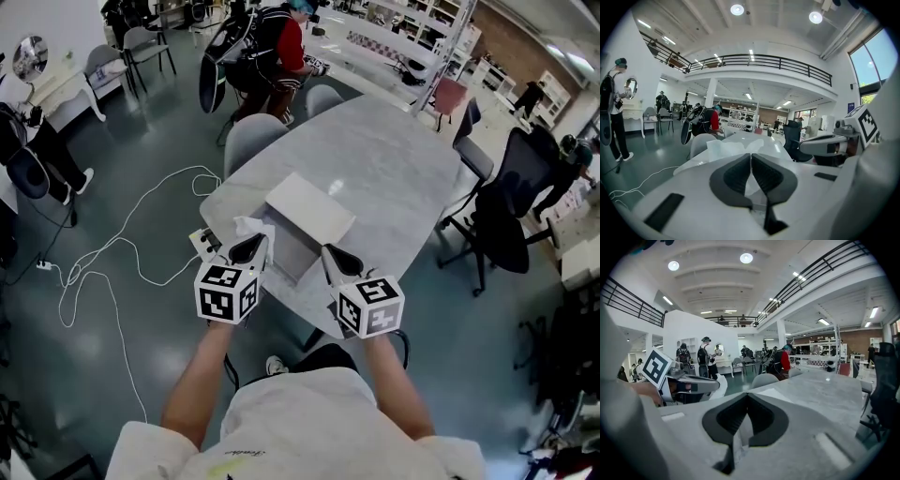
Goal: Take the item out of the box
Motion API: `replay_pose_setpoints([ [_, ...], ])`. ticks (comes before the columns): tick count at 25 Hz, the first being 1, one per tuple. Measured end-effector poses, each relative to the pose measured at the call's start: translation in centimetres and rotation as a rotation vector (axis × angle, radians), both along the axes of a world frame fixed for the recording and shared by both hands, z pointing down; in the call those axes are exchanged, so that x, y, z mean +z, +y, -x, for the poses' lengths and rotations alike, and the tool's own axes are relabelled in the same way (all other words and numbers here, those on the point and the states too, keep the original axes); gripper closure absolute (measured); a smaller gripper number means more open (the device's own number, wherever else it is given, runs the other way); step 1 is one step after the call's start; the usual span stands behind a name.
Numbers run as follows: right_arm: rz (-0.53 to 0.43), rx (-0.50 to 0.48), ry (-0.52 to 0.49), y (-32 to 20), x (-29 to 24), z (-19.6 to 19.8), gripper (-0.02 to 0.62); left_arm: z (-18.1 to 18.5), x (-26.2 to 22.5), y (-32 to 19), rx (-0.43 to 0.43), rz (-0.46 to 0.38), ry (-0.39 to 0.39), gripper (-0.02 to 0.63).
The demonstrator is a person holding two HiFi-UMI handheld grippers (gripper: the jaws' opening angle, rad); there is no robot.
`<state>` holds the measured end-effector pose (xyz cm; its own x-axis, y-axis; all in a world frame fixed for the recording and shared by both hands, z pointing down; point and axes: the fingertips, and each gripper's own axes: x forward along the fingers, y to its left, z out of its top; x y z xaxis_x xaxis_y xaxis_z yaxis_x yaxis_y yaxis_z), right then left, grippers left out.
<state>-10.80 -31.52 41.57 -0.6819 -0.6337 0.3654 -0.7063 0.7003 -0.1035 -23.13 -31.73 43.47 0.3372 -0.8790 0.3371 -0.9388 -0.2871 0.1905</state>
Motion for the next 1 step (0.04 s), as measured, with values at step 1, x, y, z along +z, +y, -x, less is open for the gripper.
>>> replay_pose_setpoints([
  [1,0.001,-0.002,0.001,0.05,-0.05,0.15,0.591,0.11,-0.03,0.0,0.0,0.001,0.002,0.588],
])
